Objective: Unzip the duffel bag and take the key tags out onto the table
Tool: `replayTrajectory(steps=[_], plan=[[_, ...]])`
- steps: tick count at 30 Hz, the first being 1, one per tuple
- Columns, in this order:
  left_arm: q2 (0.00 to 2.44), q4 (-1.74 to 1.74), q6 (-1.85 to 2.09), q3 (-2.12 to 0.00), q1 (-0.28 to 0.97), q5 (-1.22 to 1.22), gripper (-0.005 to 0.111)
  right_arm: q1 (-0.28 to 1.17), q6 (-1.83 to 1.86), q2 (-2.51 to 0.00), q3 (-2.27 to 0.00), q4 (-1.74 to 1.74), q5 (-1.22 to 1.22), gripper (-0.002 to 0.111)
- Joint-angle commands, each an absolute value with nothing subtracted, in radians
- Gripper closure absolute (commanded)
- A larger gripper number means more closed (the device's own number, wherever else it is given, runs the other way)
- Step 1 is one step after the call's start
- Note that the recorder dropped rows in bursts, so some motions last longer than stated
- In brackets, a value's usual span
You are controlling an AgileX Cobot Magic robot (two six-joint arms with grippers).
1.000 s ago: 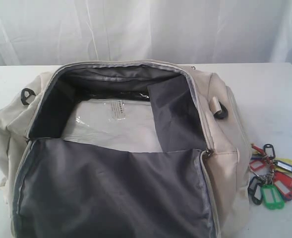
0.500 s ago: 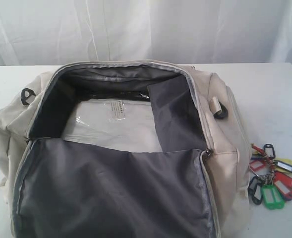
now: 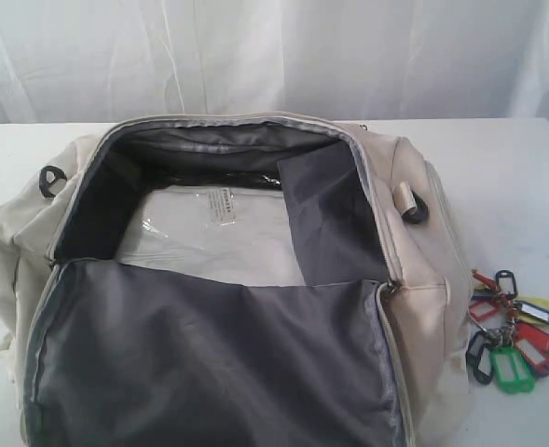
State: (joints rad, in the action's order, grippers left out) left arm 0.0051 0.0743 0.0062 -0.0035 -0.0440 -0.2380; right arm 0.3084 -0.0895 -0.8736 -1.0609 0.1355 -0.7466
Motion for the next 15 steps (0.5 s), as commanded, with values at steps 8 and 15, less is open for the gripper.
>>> replayTrajectory(steps=[8, 15], plan=[[0.000, -0.095, -0.219, 0.000, -0.013, -0.231, 0.107, 0.304, -0.083, -0.869, -1.056, 0.140, -0.739, 0.108], [0.000, -0.082, -0.203, 0.000, 0.022, -0.231, 0.107, 0.304, -0.083, -0.869, -1.056, 0.140, -0.739, 0.108]])
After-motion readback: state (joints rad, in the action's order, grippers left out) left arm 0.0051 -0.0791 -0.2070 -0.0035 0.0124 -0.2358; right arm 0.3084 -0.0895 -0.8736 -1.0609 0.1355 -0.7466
